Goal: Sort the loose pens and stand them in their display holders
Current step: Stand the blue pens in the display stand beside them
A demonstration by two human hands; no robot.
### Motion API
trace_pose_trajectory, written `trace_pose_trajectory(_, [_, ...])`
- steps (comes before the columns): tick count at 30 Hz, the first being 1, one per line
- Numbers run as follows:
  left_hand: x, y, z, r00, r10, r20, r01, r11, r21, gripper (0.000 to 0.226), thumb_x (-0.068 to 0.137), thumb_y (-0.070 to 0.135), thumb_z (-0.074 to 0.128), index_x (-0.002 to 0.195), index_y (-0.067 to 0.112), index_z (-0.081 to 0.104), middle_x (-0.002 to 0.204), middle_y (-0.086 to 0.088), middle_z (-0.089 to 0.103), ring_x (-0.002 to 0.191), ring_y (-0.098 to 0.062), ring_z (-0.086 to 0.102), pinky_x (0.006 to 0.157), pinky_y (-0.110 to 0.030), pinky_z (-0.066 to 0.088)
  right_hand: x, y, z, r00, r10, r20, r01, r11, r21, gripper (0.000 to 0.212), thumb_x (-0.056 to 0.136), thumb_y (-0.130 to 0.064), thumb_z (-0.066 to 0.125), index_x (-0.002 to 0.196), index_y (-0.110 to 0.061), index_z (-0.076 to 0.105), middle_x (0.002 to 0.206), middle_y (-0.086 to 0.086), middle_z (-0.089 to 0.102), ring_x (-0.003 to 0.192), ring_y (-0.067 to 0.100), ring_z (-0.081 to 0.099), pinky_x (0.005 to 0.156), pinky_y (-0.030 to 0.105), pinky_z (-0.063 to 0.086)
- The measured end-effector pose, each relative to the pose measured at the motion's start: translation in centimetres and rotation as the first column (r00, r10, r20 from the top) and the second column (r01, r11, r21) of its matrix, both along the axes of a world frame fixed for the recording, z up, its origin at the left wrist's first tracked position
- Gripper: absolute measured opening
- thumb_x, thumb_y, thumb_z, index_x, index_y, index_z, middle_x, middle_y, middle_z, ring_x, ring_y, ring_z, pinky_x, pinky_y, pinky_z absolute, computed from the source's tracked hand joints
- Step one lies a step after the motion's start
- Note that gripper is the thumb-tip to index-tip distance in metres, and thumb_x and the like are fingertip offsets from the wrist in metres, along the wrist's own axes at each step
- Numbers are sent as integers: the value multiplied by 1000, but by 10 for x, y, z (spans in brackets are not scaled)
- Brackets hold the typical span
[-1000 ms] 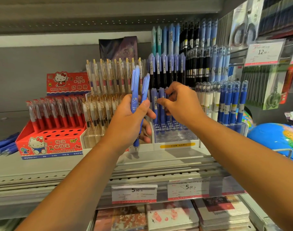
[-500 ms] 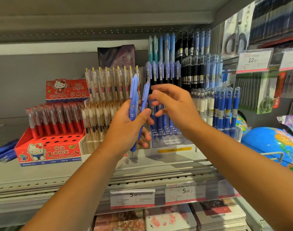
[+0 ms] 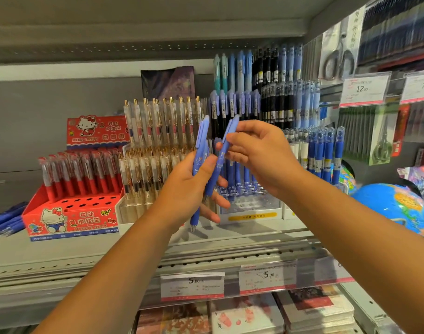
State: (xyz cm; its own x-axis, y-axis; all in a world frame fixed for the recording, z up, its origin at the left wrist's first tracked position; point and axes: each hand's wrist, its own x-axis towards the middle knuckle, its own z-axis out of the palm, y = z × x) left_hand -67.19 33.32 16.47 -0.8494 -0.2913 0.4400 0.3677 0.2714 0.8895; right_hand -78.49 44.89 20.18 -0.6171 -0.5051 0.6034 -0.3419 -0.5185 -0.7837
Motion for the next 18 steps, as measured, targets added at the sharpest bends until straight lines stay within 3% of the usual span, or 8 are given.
trace_pose_trajectory(4, [0, 0, 1, 995, 97, 8, -97, 995, 31, 22, 100, 41, 49, 109, 24, 58, 92, -8, 67, 60, -31, 70, 42, -36, 55, -9, 8, 11, 997, -80, 7, 80, 994, -68, 8, 91, 1, 63, 93, -5, 60, 78, 7, 68, 78, 27, 74, 63, 26, 57])
trace_pose_trajectory(7, [-1, -2, 2, 984, 177, -32, -178, 984, -32, 22, 102, 39, 46, 106, 22, 59, 75, 4, 68, 45, -19, 57, 37, -28, 47, -17, 13, 16, 945, -291, -147, 294, 956, -5, 22, 90, -8, 69, 109, -11, 57, 93, 7, 69, 78, 17, 73, 67, 28, 59])
trace_pose_trajectory(9, [-2, -3, 2, 979, 198, -55, -201, 978, -50, 23, 103, 38, 45, 106, 19, 59, 68, 7, 64, 41, -14, 43, 36, -23, 37, -23, 14, 16, 853, -438, -284, 462, 886, 22, 33, 90, -16, 71, 118, -19, 53, 95, 1, 68, 81, 15, 70, 70, 30, 59])
trace_pose_trajectory(13, [-2, -4, 2, 993, 111, -29, -109, 992, 64, 24, 102, 32, 48, 109, 10, 55, 62, 4, 54, 40, -12, 27, 40, -20, 22, -30, 9, 10, 688, -562, -458, 636, 772, 7, 37, 90, -23, 71, 122, -23, 53, 89, -11, 61, 74, 7, 63, 67, 22, 55])
trace_pose_trajectory(18, [-1, -2, 4, 997, 51, -50, -45, 992, 116, 18, 98, 12, 37, 100, 15, 55, 63, -1, 52, 39, -12, 27, 40, -19, 21, -39, 1, 1, 654, -572, -495, 683, 728, 61, 36, 90, -23, 71, 122, -18, 55, 86, -15, 57, 72, 3, 59, 63, 16, 49])
